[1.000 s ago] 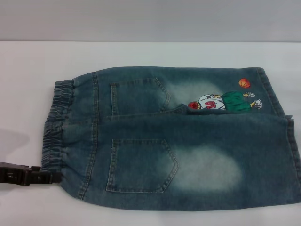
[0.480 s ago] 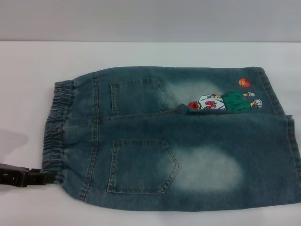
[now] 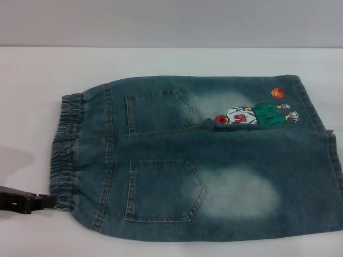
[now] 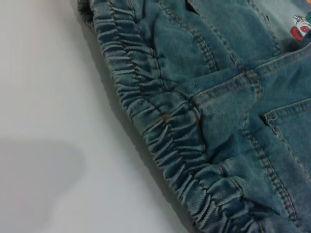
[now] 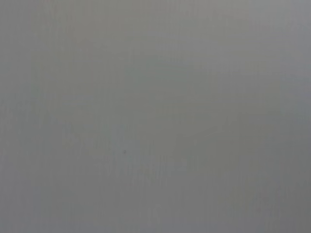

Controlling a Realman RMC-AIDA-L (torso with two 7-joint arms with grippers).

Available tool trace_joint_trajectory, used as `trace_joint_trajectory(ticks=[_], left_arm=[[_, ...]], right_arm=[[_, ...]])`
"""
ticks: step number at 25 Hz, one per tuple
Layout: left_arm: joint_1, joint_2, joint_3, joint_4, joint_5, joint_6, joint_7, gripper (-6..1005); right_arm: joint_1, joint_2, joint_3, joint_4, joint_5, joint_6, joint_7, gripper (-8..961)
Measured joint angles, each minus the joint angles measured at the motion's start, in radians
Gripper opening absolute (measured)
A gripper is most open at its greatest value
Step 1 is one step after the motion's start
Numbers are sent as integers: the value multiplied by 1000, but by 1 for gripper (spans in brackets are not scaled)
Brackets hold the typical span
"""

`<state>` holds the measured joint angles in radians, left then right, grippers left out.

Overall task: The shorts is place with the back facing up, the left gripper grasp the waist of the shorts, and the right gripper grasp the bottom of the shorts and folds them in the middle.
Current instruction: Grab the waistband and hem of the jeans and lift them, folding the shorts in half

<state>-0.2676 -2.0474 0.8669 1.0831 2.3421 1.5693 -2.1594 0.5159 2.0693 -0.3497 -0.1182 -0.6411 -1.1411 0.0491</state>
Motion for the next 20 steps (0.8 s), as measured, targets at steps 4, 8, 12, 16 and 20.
trace_joint_trajectory(ticks=[4,8,12,16,20], left_arm=[[-3,0,-4,0,0,0,0,124],[-3,-1,-5,5,0,-8,-2,82],[-8,-4,-46,13,-7,-34,-5,49],[-22,-7,-55,13,-9,-47,-8,45],[-39,-8,-53,9,-8,-54,-9,45]], right_arm=[[-2,0,0,0,1,0,0,491],[-2,0,0,0,0,0,1,491],[-1,0,0,0,-3,6,8,492],[5,0,-3,0,-6,6,11,492],[11,-2,-20,-30,-31,8,104,493]])
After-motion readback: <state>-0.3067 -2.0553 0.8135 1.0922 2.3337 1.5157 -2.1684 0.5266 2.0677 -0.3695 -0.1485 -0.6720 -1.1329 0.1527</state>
